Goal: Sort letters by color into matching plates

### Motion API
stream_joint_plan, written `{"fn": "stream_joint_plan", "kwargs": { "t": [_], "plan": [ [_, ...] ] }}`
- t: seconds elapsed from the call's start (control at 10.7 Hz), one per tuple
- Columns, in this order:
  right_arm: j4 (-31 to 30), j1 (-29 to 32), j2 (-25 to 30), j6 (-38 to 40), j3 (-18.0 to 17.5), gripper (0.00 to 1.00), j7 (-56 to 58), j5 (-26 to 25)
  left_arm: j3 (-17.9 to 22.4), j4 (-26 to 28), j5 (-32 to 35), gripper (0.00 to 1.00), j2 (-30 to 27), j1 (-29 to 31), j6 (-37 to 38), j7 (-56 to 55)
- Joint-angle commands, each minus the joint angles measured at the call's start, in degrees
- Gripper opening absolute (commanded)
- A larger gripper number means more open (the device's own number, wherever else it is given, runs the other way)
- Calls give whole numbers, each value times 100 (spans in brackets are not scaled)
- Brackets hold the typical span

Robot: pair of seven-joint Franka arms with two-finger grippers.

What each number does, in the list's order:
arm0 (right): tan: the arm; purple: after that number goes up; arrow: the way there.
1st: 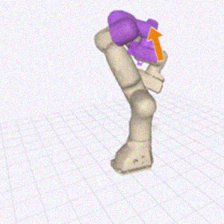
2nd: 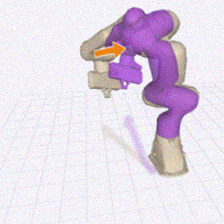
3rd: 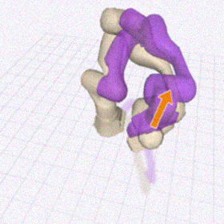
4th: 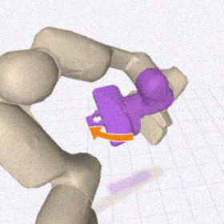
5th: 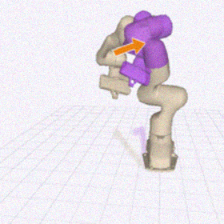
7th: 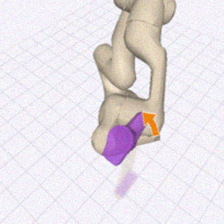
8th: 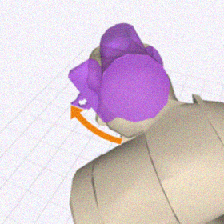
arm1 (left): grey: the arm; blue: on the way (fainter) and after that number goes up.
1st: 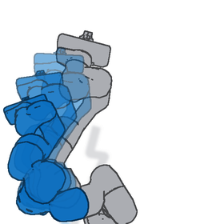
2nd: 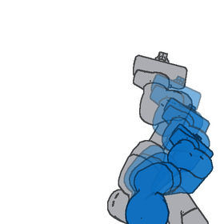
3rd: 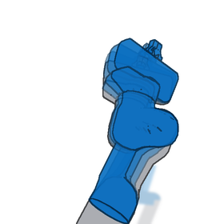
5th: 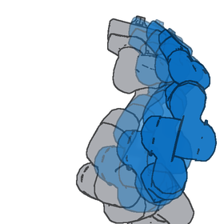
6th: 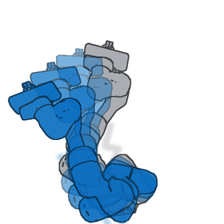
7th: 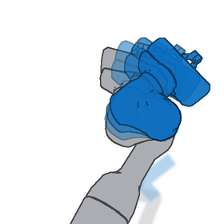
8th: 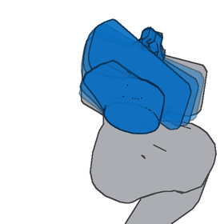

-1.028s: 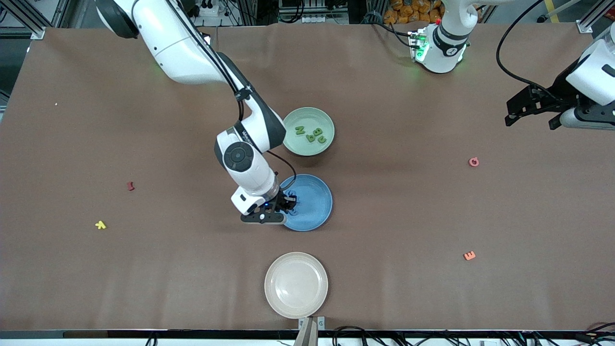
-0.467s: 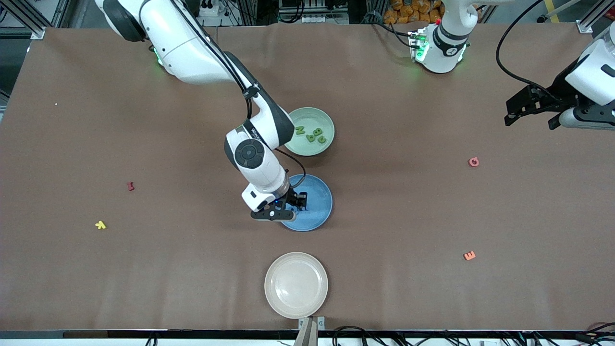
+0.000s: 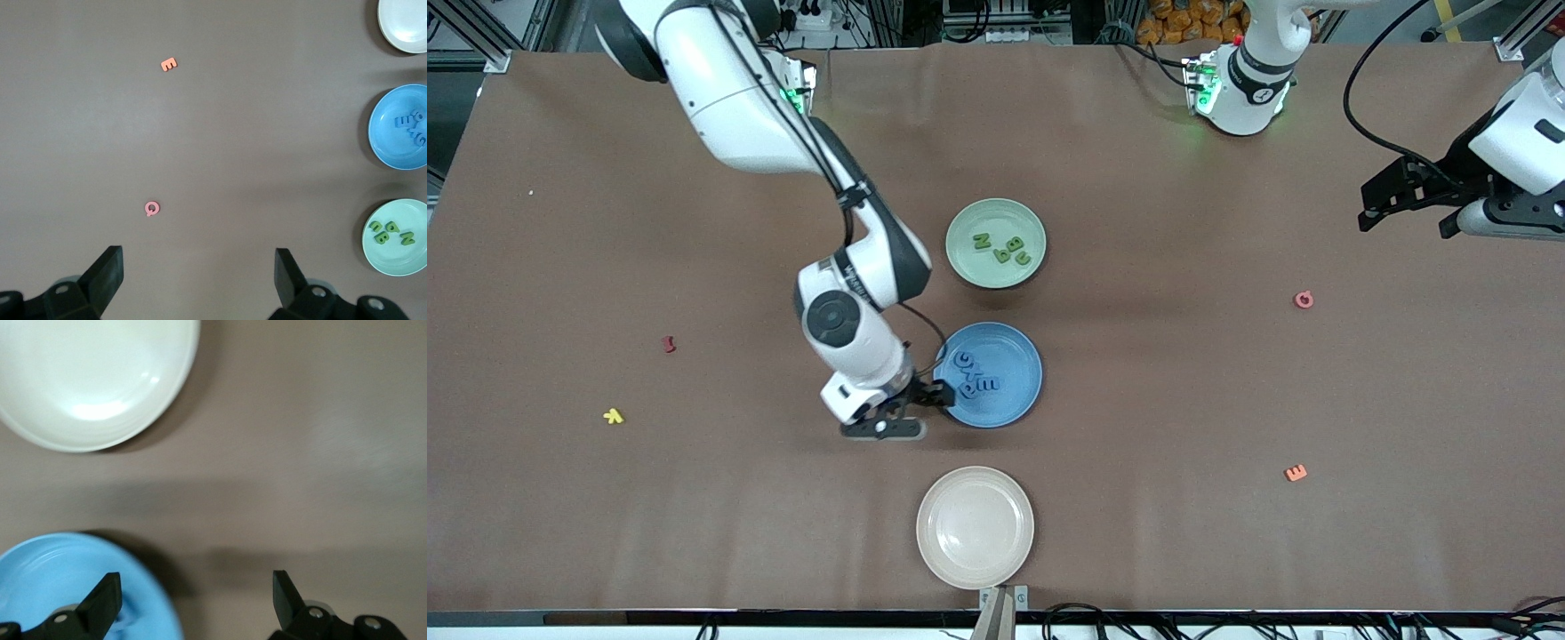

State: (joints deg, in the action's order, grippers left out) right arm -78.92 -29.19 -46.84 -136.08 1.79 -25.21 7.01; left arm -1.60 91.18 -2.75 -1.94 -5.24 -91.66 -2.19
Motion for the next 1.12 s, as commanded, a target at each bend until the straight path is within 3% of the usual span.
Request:
{"fn": "stream_joint_plan", "kwargs": {
  "t": [0.0, 0.37, 0.75, 1.03],
  "plan": [
    [61, 658, 201, 607, 14, 100, 892, 20, -7, -74, 38, 100, 27, 5, 113, 140],
    [78, 1633, 464, 916, 58, 100, 2192, -6, -16, -74, 12, 100, 18, 5, 104, 140],
    [96, 2303, 789, 1372, 523, 100, 3511, -33, -16, -82, 12, 100, 27, 5, 113, 140],
    [43, 2707, 1377, 1898, 638, 100, 3953, -42, -7, -74, 12, 100, 27, 14, 113, 140]
  ]
}}
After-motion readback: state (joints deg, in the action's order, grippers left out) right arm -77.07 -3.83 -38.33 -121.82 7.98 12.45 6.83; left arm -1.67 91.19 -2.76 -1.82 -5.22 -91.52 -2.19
